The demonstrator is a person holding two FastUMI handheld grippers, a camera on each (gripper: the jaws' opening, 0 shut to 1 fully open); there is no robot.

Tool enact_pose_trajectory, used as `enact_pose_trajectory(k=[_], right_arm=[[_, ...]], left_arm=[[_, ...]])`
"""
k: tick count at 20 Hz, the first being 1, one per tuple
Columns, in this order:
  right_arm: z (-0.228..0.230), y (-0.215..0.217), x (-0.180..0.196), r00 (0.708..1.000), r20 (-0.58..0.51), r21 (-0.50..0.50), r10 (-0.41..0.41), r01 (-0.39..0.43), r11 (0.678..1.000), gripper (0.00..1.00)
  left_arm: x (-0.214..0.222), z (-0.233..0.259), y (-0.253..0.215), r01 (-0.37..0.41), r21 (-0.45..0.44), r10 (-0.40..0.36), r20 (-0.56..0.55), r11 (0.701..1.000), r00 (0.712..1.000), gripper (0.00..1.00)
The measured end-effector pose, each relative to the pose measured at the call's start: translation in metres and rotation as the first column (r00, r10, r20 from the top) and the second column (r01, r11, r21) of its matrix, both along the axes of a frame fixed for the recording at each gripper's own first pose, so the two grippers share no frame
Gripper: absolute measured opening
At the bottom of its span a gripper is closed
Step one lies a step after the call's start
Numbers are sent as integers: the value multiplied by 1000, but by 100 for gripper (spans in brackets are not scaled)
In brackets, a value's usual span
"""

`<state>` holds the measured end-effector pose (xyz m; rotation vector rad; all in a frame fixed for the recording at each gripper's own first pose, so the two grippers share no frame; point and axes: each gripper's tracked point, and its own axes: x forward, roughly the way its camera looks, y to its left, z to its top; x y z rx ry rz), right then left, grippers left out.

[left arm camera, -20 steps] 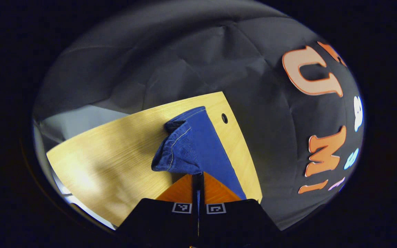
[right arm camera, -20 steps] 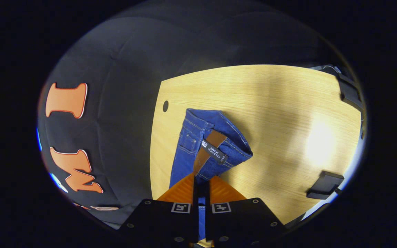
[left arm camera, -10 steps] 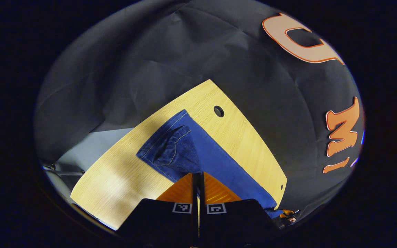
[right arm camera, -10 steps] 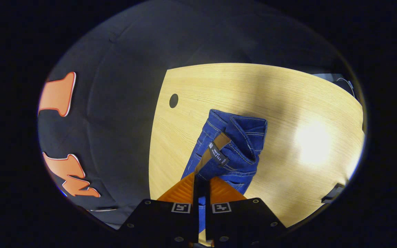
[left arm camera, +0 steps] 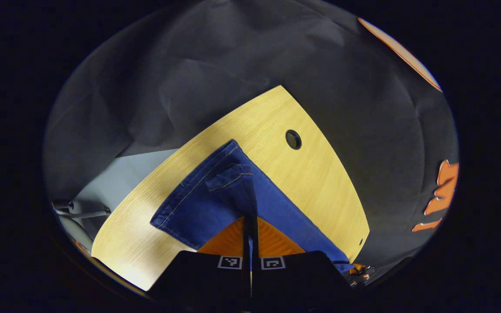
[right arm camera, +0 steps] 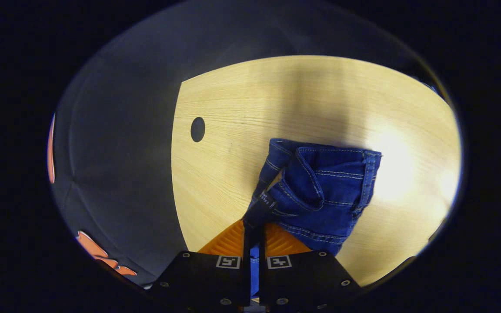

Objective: Grasp the waist and the cuffs of the jeans and fold them to make the two legs overlap; first hold the waist and fold one-third of the jeans toward the cuffs, then hold the cuffs and fold the remaining one-third in the same direction to finish folding.

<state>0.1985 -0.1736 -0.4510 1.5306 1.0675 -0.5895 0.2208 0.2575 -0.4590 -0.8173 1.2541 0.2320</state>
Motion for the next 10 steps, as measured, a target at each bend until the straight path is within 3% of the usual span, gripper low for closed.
enact_pose_trajectory(k=[3,4,7,8,9,10], right_arm=[[2,2,3,994,2,-53,111,-111,992,8],[6,1,7,988,31,-78,151,-148,986,11],[28,-13,4,977,88,-144,193,-180,973,26],[28,-20,-4,977,75,-172,202,-186,967,49],[30,-24,-13,971,67,-201,229,-211,956,57],[27,-26,-22,965,53,-226,258,-240,944,69]], left_arm=[[-6,-8,23,154,189,-147,-52,970,988,8],[0,-3,21,210,214,-208,-32,954,978,7],[6,13,8,274,244,-288,24,930,957,27],[7,17,1,275,235,-289,29,932,957,43],[6,23,1,282,239,-298,31,929,954,41],[4,25,1,301,248,-315,19,921,949,53]])
